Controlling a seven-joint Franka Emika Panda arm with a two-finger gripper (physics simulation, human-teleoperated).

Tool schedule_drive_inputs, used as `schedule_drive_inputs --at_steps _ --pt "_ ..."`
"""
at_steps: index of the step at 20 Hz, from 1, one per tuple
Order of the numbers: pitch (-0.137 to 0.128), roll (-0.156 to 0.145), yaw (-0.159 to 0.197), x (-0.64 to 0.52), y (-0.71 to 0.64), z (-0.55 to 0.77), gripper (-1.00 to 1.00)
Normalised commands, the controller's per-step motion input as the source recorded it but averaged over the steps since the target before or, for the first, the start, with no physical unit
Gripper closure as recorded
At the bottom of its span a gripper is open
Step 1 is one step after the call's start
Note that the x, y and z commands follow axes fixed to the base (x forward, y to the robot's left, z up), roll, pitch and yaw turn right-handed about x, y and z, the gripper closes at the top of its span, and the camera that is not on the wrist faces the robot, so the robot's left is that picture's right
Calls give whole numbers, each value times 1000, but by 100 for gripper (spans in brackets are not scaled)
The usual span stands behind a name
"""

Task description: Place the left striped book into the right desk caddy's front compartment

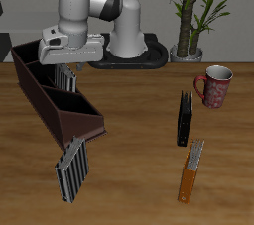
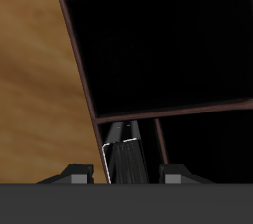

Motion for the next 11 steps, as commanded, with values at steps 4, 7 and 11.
schedule_drive_inputs --at_steps 4,7,11 --pt "-5 20 -10 -1 126 106 -100" --pt "-9 29 -11 5 159 103 -100" --pt "-17 39 -29 26 226 163 -100"
